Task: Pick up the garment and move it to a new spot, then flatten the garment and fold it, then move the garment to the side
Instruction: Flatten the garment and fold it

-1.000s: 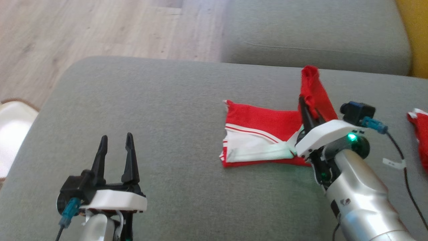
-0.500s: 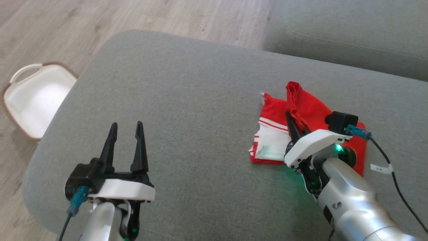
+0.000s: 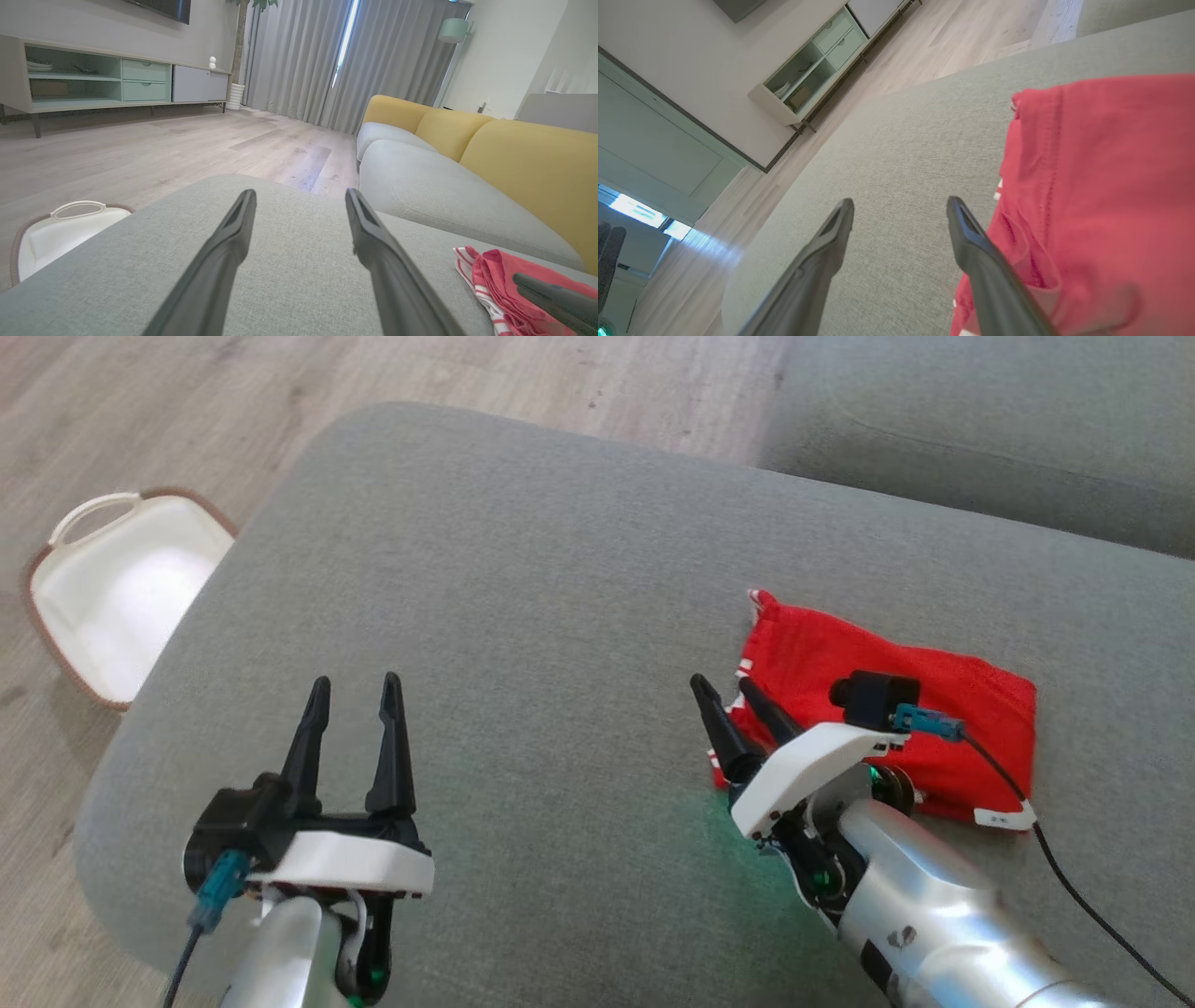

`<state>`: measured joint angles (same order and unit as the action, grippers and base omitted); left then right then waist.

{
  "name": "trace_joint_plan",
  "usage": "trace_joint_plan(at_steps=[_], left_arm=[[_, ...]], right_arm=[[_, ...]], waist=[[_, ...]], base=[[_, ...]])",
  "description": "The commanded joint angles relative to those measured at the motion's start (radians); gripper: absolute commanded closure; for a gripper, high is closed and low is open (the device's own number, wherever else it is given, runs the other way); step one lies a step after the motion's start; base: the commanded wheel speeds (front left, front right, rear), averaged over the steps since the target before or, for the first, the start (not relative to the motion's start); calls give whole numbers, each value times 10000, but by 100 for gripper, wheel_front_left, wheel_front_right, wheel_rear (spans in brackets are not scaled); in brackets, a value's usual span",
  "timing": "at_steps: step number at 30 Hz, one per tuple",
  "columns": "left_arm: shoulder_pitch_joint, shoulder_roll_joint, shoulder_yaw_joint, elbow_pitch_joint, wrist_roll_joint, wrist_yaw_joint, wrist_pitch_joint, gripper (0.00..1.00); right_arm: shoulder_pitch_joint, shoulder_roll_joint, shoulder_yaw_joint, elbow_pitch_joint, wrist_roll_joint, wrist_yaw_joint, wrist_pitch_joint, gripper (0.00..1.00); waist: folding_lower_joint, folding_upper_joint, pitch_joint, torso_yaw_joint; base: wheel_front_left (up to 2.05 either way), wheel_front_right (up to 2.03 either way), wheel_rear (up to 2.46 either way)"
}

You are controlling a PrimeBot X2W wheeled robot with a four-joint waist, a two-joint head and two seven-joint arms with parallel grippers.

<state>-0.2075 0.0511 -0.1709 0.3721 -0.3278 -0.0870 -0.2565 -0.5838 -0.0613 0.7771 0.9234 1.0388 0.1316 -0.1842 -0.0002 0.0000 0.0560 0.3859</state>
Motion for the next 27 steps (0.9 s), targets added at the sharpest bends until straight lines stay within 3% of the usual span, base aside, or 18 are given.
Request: trace_joint_plan(at_steps=[1,6,11,18,23,27], left_arm=[[-533,113,236,-291,-54,26,-45,0],[-515,182,330,-373,-84,64,-48,0],[-444,238,515,-551,-101,105,-51,0],[-251,237,809,-789,-62,78,-52,0],[-93,202,967,-863,-12,57,-52,0],[105,162,1117,-940,82,6,-52,0]], right_arm=[[-252,110,182,-181,-6,-9,-255,0],[-804,110,127,316,-430,-9,-702,0],[-1272,-376,-1081,406,-1824,-9,-770,0],[-546,-1170,-3392,-868,-4646,-9,-774,0],[273,-1133,-4564,-1878,-6146,-9,-774,0],[1225,-708,-5607,-2899,-7297,-9,-775,0]], waist=[[2,0,-18,-166],[2,0,-129,-736],[2,0,-223,-1453],[2,0,-355,-2394],[2,0,-418,-2835],[2,0,-439,-3225]], base=[[0,0,0],[0,0,0],[0,0,0],[0,0,0],[0,0,0],[0,0,0]])
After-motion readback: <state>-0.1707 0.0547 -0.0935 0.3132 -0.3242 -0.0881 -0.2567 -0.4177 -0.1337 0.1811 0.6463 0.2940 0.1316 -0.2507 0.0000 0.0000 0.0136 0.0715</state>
